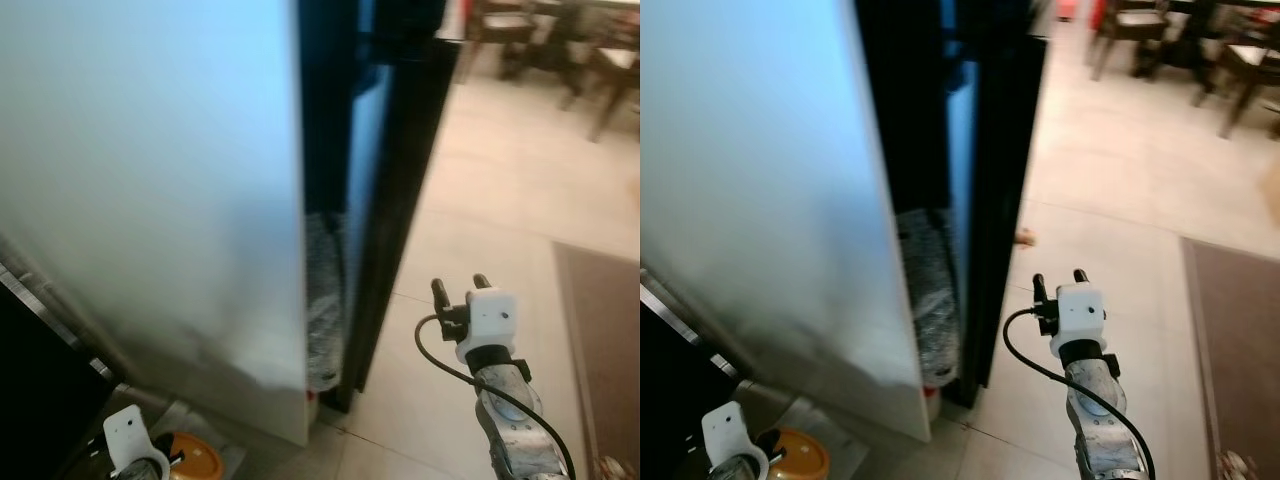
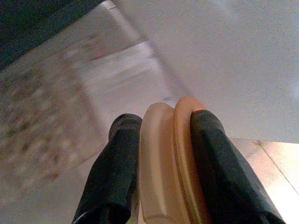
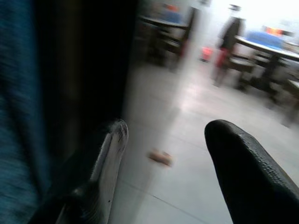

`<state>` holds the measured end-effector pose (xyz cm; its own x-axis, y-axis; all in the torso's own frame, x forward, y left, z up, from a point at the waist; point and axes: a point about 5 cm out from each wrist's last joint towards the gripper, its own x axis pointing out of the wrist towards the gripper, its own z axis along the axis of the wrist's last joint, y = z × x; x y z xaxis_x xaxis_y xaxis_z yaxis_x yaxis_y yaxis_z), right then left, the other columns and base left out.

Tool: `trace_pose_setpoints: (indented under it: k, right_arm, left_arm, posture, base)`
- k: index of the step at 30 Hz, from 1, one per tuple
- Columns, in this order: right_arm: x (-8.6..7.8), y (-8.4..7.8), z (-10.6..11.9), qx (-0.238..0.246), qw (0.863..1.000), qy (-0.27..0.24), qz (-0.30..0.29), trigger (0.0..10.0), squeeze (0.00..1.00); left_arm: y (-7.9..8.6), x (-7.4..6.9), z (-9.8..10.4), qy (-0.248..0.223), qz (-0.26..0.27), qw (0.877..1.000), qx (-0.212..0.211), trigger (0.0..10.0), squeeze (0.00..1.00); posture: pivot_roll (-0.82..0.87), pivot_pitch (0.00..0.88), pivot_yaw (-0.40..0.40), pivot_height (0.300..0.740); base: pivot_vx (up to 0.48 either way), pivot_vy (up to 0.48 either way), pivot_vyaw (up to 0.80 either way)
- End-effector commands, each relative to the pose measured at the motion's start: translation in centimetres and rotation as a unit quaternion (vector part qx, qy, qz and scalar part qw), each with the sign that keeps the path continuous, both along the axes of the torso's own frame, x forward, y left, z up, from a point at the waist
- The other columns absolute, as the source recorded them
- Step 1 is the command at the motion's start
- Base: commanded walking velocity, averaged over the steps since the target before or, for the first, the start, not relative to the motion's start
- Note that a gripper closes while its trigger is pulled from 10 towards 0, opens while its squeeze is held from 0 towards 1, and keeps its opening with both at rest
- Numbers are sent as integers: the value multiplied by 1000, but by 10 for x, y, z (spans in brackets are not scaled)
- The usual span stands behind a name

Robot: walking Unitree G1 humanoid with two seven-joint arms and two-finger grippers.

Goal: Restocking fridge

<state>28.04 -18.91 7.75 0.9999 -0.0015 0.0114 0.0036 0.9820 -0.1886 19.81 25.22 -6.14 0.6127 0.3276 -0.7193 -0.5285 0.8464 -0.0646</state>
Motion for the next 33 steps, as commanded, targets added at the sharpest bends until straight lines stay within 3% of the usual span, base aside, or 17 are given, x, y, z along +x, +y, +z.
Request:
trace_pose_setpoints:
  k: [1,6,18,24,33]
  right_arm:
    - [1,4,-3,4,1000,6,6,10000,0]
    - [-1,3,-5,7,1000,10,7,10000,0]
    - [2,5,-6,15,1000,16,-3,10000,0]
    - [4,-5,-9,9,999,24,-40,10000,0]
    - [8,-3,-6,4,999,16,-32,10000,0]
  left_arm:
    - [6,-7,-2,9,1,1000,6,10000,0]
    - [5,-12,-5,16,-3,1000,5,10000,0]
    - [1,-10,-5,11,3,1000,2,10000,0]
    - [2,-12,-6,14,4,1000,4,10000,0]
    - [0,-11,-5,12,0,1000,9,10000,0]
  posture:
    - [-142,0,13,740]
    - [-142,0,10,740]
    - [-128,0,-5,740]
    - [-125,0,-6,740]
    - [-120,0,-4,740]
  base:
    - [0,0,800]
    - [0,0,670]
    - [0,0,0]
    - [0,0,0]
    - [0,0,0]
